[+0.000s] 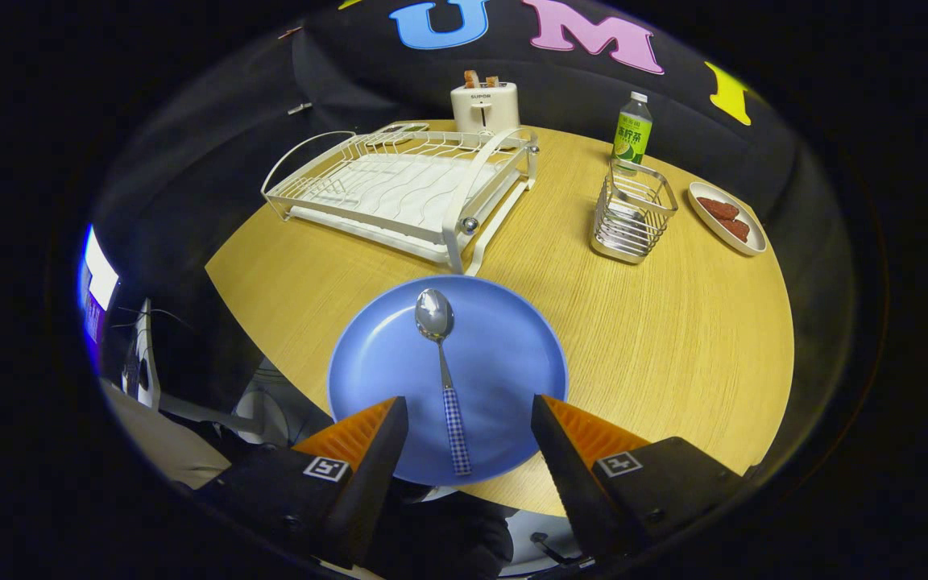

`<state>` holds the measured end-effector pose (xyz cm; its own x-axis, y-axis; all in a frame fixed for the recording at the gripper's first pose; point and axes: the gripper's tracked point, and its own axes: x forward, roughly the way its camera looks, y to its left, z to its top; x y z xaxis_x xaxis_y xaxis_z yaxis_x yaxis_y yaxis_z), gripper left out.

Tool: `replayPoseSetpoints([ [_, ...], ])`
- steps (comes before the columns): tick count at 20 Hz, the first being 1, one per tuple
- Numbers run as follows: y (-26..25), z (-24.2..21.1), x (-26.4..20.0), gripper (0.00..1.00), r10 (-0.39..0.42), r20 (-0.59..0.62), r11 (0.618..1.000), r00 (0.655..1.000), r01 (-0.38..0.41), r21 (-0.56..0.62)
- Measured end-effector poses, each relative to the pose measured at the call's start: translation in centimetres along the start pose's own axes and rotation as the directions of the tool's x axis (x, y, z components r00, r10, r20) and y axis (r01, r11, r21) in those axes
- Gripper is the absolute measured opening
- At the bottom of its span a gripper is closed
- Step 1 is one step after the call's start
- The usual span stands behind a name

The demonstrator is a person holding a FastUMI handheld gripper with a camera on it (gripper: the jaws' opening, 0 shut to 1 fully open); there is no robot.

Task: Take the plate from the dish rack, then take the spoon from the basket and place it into the plate.

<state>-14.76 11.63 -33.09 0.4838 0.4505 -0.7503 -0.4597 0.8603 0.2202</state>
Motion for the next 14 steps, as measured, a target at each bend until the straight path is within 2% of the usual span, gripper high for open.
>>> replayPoseSetpoints([
  [4, -0.8, 5.3, -2.6, 0.95, -0.04, 0.142, 0.999, 0.989, 0.04, 0.0],
  [7, -2.0, 11.0, -5.8, 0.95, -0.084, 0.282, 0.996, 0.956, 0.085, 0.008],
  [10, -4.0, 16.8, -9.9, 0.95, -0.142, 0.424, 0.988, 0.895, 0.153, 0.008],
  [14, -6.3, 24.0, -15.6, 0.93, -0.199, 0.6, 0.972, 0.775, 0.235, 0.018],
])
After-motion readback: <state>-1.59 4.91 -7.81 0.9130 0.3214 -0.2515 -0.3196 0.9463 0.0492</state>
